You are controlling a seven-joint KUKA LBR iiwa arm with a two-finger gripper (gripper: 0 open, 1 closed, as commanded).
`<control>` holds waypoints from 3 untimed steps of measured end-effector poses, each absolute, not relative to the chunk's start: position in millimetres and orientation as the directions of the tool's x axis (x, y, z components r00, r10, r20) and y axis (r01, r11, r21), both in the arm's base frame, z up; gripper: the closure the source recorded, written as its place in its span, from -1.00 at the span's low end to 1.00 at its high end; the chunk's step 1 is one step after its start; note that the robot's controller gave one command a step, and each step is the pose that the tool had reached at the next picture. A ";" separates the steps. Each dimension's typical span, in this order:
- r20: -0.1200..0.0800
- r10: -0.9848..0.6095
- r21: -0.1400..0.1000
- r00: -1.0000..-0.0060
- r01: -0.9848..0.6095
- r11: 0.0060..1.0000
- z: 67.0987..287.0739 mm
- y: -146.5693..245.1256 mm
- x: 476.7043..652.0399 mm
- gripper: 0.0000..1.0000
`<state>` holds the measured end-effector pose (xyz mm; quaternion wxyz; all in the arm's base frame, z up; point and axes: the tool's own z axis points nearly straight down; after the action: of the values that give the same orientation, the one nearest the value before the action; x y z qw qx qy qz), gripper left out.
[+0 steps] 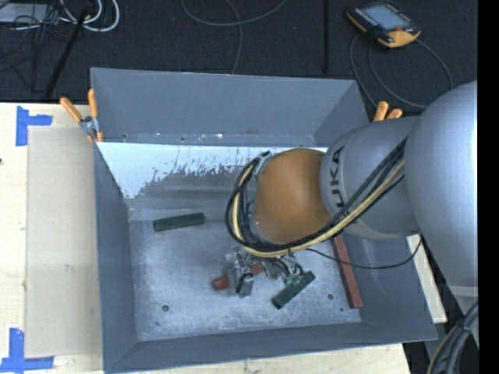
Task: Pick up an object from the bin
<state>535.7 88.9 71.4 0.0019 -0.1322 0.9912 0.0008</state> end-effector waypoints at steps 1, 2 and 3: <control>0.008 -0.229 0.002 -0.973 -0.229 0.973 122.3 85.4 524.5 1.00; -0.011 -0.344 -0.001 -0.939 -0.344 0.939 112.7 46.5 540.3 1.00; 0.005 -0.440 -0.003 -0.898 -0.440 0.898 85.8 34.5 514.0 1.00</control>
Offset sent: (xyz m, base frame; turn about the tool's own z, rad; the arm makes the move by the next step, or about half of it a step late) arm 0.0132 -0.0893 -0.0014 -0.2192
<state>514.0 34.5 85.8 -0.0019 -0.2260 0.9741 -0.0019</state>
